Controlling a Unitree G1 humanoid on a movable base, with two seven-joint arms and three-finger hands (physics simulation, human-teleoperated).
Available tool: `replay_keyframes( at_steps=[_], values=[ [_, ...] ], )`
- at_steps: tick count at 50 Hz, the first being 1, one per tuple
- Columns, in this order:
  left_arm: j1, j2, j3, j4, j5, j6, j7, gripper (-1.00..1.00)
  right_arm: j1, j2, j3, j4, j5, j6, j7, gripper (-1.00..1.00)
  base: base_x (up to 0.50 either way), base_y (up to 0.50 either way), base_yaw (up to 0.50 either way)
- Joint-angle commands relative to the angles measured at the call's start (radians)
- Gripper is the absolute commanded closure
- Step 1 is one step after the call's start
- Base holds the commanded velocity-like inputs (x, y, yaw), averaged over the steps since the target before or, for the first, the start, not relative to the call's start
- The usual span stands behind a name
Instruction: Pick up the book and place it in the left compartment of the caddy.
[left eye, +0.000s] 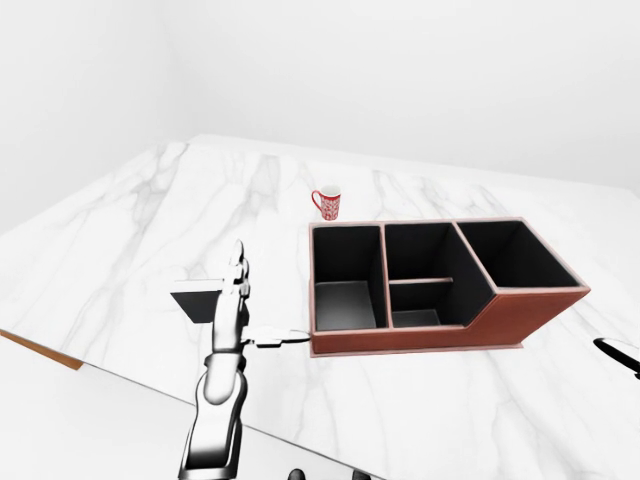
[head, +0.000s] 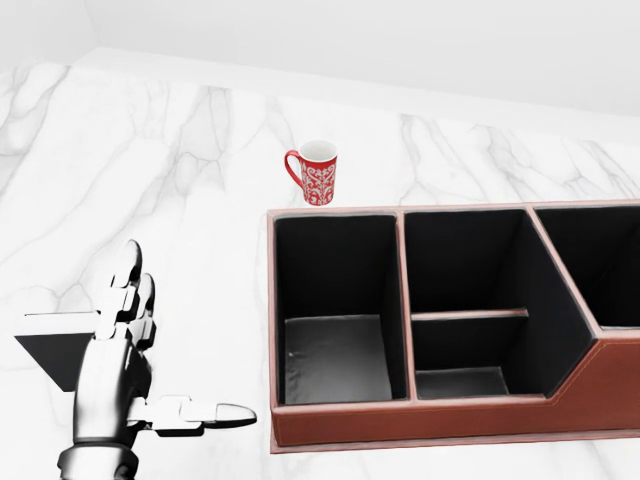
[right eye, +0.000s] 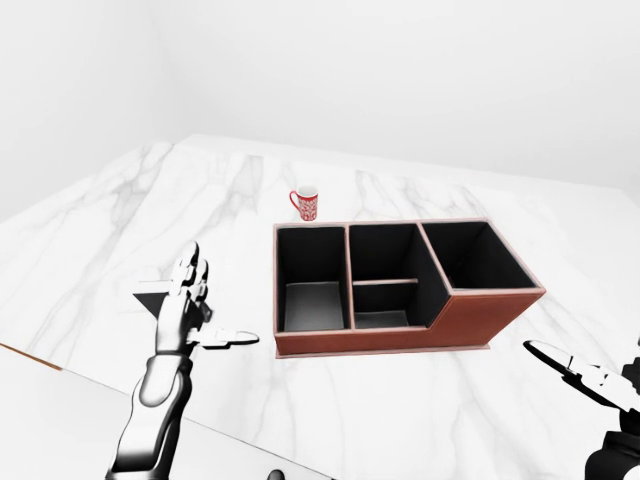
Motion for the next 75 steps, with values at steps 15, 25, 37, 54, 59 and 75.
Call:
replay_keyframes(
  at_steps=[15, 25, 37, 54, 59, 75],
  values=[
    [-0.008, 0.011, 0.040, -0.134, 0.176, 0.034, 0.198, -1.00, 0.001, 0.000, 0.003, 0.004, -0.003, 0.000, -0.004, -1.00, 0.00, 0.00, 0.00],
    [-0.015, 0.026, 0.061, -0.131, 0.318, -0.002, 0.266, -1.00, -0.001, 0.001, 0.008, 0.018, -0.013, 0.000, -0.001, -1.00, 0.00, 0.00, 0.00],
    [-0.009, 0.025, 0.068, -0.114, 0.521, -0.002, 0.415, -1.00, 0.000, -0.004, 0.006, 0.031, -0.012, 0.000, 0.004, -1.00, 0.00, 0.00, 0.00],
    [-0.012, 0.053, 0.088, -0.143, 0.777, 0.047, 0.529, -1.00, 0.001, -0.002, -0.002, 0.015, 0.000, 0.000, -0.003, -1.00, 0.00, 0.00, 0.00],
    [-0.009, 0.051, 0.092, -0.151, 0.858, 0.098, 0.529, -1.00, 0.001, 0.000, 0.000, 0.018, -0.003, 0.000, -0.005, -1.00, 0.00, 0.00, 0.00],
    [-0.012, 0.065, 0.072, -0.135, 0.977, 0.142, 0.529, -1.00, 0.001, -0.001, 0.005, 0.022, -0.015, 0.000, -0.008, -1.00, 0.00, 0.00, 0.00]
  ],
)
